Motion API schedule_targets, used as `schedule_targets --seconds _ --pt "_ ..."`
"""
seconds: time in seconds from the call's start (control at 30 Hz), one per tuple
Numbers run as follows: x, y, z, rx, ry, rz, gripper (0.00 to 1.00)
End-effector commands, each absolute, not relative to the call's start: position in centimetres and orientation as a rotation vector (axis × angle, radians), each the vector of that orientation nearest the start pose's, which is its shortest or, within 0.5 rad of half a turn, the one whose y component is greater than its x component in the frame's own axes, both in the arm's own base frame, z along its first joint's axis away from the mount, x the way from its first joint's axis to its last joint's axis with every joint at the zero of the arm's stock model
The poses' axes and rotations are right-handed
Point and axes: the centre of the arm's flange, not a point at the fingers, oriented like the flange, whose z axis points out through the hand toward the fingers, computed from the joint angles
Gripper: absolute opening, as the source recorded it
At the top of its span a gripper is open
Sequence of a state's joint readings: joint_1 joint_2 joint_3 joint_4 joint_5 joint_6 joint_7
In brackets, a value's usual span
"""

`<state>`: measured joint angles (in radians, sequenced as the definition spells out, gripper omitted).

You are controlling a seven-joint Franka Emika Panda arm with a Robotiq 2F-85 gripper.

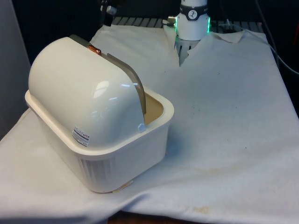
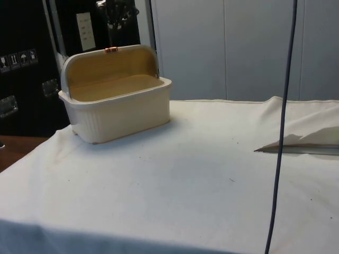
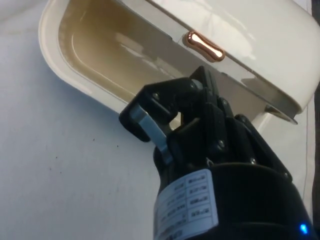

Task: Open the lid, then close it.

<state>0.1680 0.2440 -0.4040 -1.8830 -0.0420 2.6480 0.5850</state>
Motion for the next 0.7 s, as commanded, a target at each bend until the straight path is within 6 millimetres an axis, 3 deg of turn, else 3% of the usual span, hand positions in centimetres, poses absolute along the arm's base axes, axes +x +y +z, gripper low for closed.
schedule_targets --seconds 0.0,0.4,0.67 --pt "64.0 -13.1 45.0 -2.831 1.107 -0.835 0.0" --pt "64.2 -13.2 45.7 -2.89 1.089 -0.772 0.0" --pt "65.6 -13.7 45.5 -2.92 1.059 -0.708 0.0"
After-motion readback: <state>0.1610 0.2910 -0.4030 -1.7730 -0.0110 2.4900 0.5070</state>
